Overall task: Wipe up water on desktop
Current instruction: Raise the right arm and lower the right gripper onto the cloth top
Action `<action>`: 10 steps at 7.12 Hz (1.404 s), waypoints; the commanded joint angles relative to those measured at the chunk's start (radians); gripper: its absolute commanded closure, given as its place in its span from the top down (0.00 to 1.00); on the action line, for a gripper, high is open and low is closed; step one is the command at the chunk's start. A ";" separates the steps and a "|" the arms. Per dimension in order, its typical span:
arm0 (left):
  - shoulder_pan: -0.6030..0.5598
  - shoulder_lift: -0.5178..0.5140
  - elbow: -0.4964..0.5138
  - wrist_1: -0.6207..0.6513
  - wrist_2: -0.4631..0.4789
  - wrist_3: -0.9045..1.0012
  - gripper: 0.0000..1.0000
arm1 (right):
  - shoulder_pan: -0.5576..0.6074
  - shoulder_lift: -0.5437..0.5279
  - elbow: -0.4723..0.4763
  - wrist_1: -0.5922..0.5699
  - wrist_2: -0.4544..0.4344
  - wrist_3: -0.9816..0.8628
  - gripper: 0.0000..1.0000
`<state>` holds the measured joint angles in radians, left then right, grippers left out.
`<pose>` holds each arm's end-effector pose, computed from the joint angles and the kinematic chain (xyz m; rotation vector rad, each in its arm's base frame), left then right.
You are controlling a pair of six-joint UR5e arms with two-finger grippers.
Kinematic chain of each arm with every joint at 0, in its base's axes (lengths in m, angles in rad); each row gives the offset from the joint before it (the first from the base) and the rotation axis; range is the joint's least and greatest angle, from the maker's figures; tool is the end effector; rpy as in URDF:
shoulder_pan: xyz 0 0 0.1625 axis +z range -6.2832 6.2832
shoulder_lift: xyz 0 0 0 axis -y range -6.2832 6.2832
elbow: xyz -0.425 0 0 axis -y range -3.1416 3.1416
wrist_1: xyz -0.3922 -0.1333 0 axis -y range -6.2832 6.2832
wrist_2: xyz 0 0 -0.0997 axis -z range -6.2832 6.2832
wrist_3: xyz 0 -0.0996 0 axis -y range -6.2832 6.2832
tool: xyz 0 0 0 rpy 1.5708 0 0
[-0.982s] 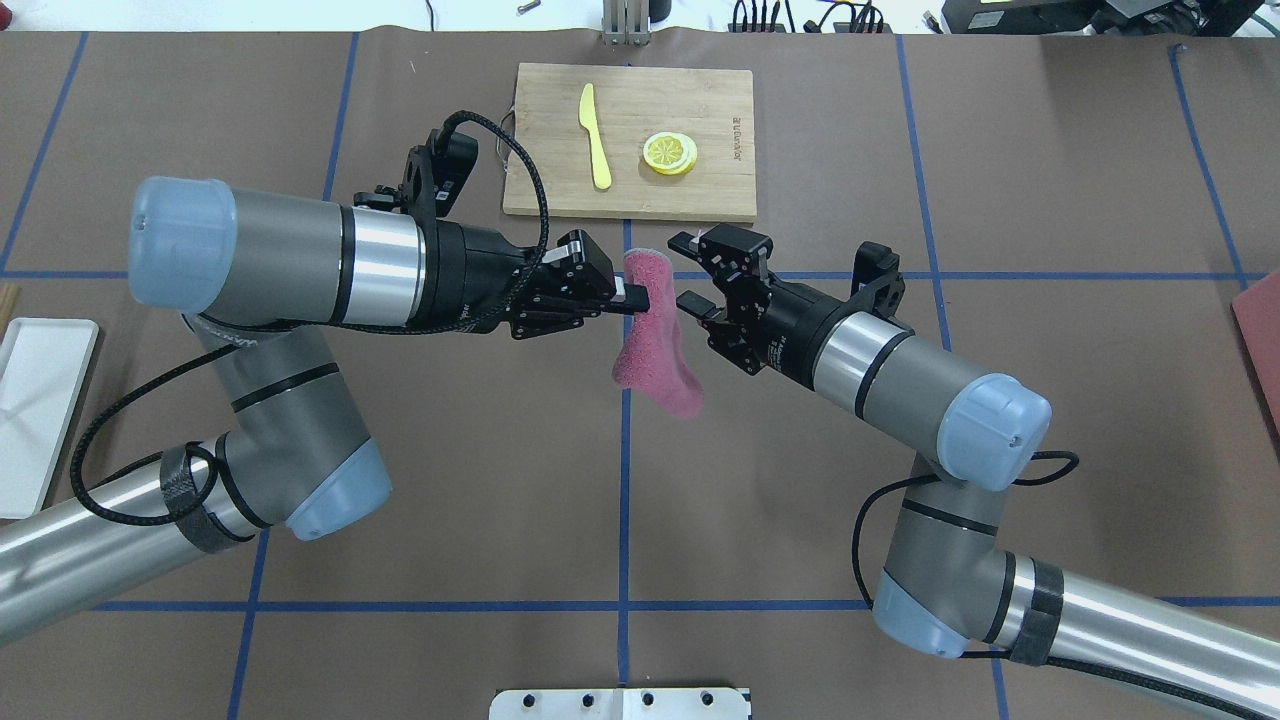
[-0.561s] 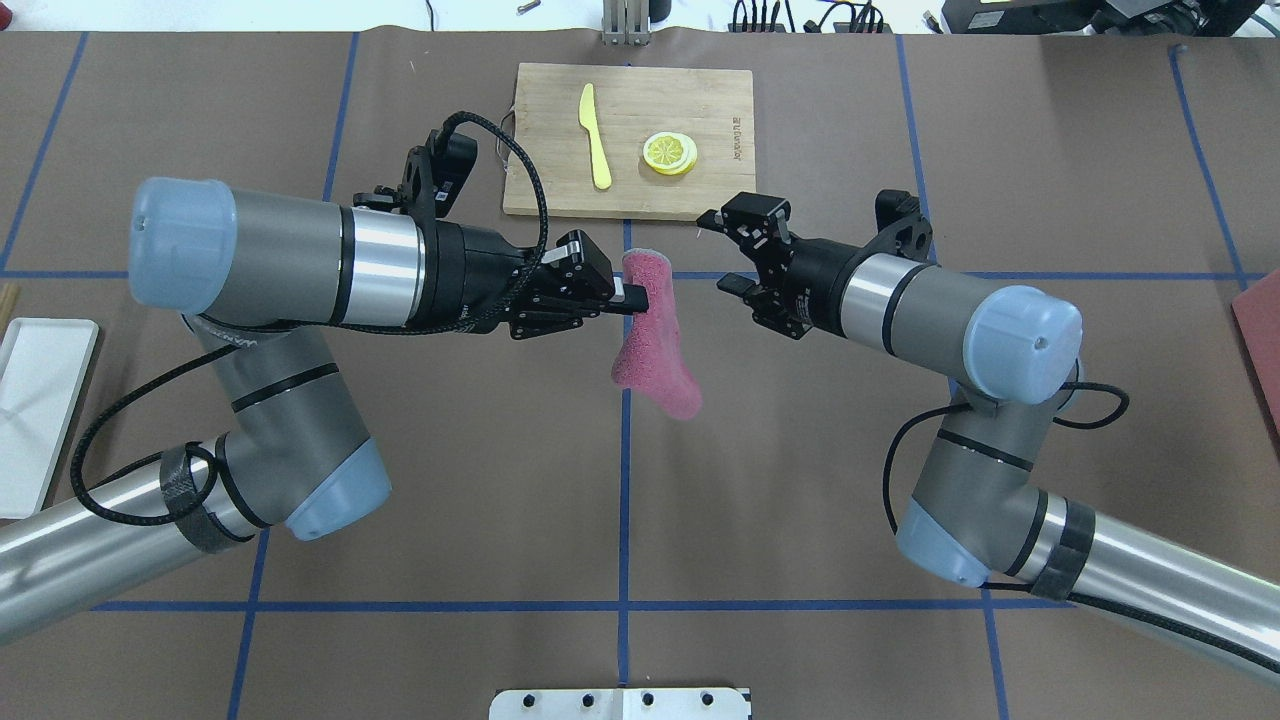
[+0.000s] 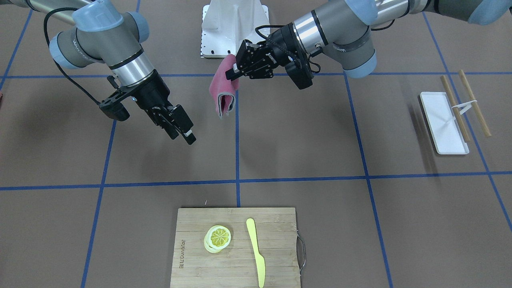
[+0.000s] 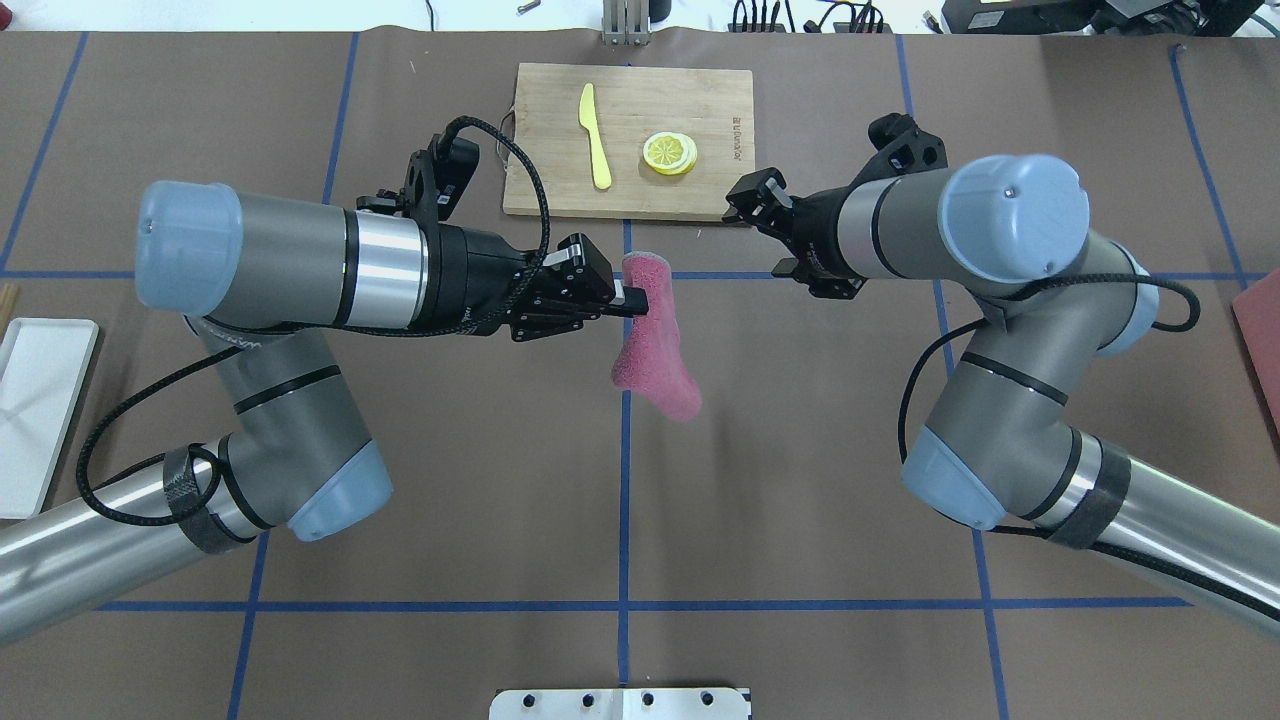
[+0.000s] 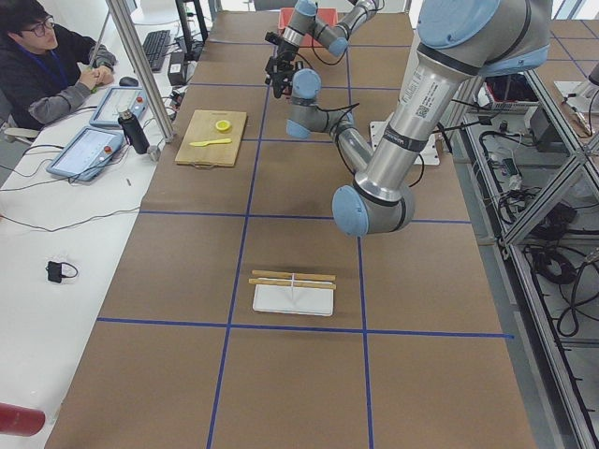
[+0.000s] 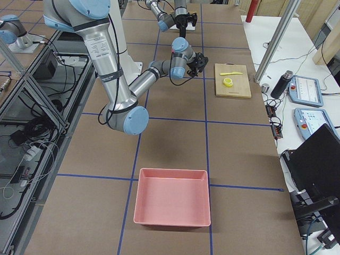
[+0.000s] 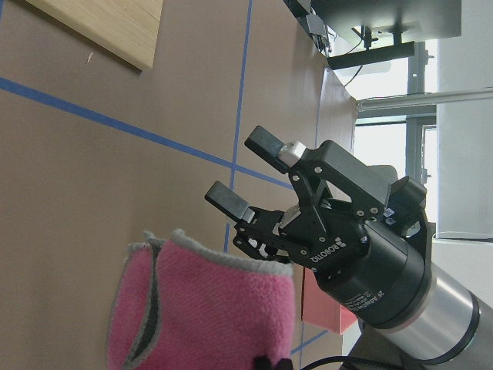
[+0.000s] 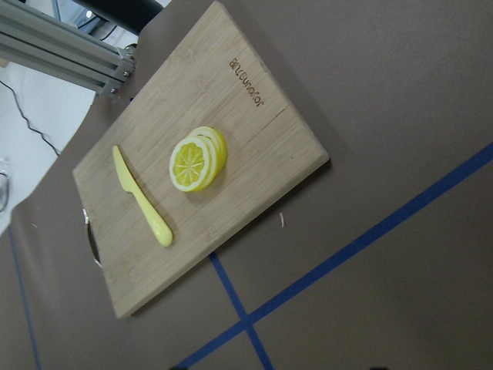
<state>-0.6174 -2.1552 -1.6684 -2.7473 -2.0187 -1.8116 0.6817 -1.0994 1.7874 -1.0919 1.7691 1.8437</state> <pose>0.4344 -0.4190 0.1487 0.0363 1.8331 -0.1873 -0.4137 -0.4821 0.2388 0.0661 -1.2039 0.7244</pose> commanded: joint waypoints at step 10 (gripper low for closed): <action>0.031 0.028 0.001 -0.182 0.142 0.009 0.00 | 0.073 0.354 -0.214 -0.683 0.360 -0.472 0.87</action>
<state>-0.5873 -2.1288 -1.6718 -2.8966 -1.9036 -1.8083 0.7557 -0.7555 1.5641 -1.7506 2.0979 1.4012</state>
